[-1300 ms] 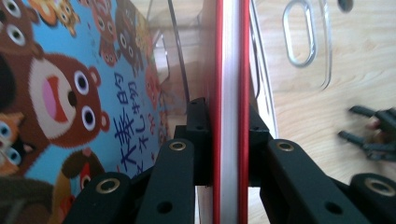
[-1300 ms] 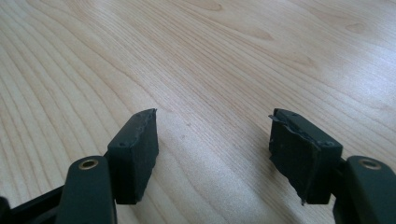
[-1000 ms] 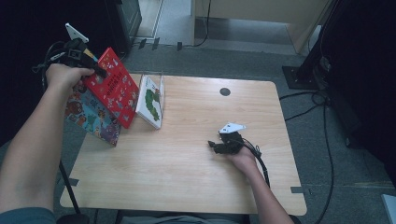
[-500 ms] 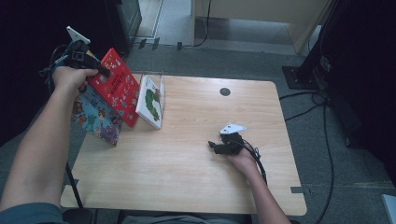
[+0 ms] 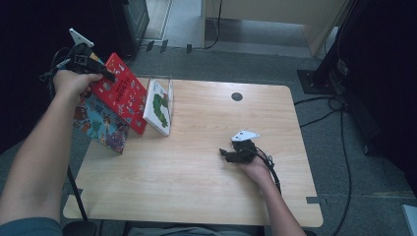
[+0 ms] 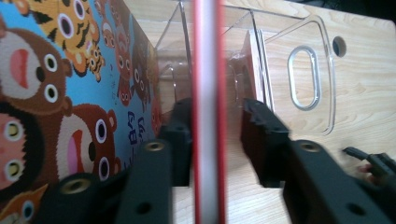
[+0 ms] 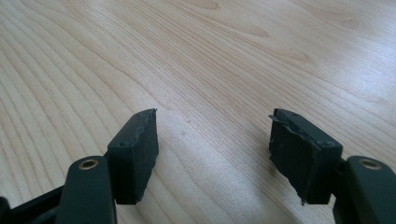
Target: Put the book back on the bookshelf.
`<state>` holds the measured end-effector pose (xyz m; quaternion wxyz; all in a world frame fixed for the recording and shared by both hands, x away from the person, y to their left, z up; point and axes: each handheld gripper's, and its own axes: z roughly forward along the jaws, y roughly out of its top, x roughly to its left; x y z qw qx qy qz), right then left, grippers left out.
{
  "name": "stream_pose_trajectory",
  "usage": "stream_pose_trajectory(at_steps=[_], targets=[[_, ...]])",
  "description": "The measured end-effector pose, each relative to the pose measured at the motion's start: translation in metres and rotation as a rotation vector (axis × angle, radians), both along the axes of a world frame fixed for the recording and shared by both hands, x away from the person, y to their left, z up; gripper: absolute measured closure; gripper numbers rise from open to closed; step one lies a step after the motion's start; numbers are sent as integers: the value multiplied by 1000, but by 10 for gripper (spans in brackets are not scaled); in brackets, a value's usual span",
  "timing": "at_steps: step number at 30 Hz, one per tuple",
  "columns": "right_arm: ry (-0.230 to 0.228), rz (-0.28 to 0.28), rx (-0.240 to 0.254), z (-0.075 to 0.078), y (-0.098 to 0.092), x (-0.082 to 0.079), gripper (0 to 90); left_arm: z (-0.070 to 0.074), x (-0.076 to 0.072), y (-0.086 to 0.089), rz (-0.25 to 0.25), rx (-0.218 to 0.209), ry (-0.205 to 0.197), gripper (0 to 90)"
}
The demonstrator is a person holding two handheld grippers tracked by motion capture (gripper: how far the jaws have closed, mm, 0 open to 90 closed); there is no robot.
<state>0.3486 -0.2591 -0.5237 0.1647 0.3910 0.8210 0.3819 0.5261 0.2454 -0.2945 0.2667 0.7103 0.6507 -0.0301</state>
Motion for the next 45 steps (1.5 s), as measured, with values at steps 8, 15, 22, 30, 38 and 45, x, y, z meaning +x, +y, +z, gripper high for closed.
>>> stream_pose_trajectory(at_steps=[8,15,22,30,38,45], targets=[[-2,1,-1,0,0,0,327,7,-4,3,-9,9,0,574],[-1,0,0,0,0,0,328,25,-13,4,-15,40,-25,512],[-1,1,0,0,0,0,327,48,-32,9,-31,-4,-78,509],[0,1,0,0,0,0,327,49,-54,-14,-125,-7,-99,475],[-1,3,0,0,0,0,320,31,-71,-41,-201,-32,-102,467],[-2,4,-2,0,0,0,319,12,-88,-67,-263,-32,-105,443]])
